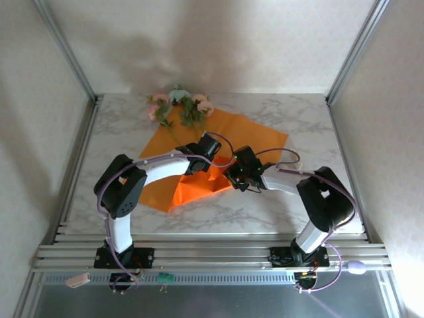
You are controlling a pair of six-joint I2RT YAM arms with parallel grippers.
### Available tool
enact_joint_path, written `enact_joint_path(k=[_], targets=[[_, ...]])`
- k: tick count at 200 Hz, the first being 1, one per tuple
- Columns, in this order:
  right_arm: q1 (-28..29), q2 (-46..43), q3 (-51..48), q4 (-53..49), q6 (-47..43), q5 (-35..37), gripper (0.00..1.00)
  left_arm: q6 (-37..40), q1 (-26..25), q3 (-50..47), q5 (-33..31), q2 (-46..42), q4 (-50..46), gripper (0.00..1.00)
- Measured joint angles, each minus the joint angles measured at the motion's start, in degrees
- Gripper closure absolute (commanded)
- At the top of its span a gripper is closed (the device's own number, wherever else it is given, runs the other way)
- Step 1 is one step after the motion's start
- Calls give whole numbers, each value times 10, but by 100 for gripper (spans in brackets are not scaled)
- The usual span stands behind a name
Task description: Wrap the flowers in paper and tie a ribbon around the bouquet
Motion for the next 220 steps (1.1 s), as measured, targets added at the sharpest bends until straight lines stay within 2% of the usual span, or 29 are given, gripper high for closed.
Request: enact_joint_path(k=[18, 44, 63, 83, 102, 114, 136, 151, 179, 220], targets=[[-1, 15, 1, 12, 3, 0, 70, -1, 1, 0, -2, 0, 2, 99], [-2, 30, 4, 18, 17, 0, 70, -26, 1, 3, -7, -5, -10, 55], [-2, 31, 5, 21, 34, 0, 70, -81, 2, 12, -11, -39, -49, 37], [-3, 34, 5, 26, 54, -2, 70, -196, 13, 14, 3, -131, -118, 34], [-3, 38, 5, 35, 70, -6, 70, -332, 48, -10, 38, -261, -163, 38], [-4, 39, 5, 38, 78, -9, 71, -426, 80, -64, 70, -355, -173, 41], [-5, 39, 5, 38, 86, -11, 71, -581, 150, -222, 142, -496, -183, 40], [-5, 39, 5, 37, 87, -12, 71, -664, 193, -324, 193, -529, -184, 36], [-5, 39, 6, 33, 86, -13, 71, -797, 241, -476, 267, -566, -161, 37], [-6, 39, 8, 28, 86, -16, 71, -884, 257, -526, 299, -591, -89, 36]])
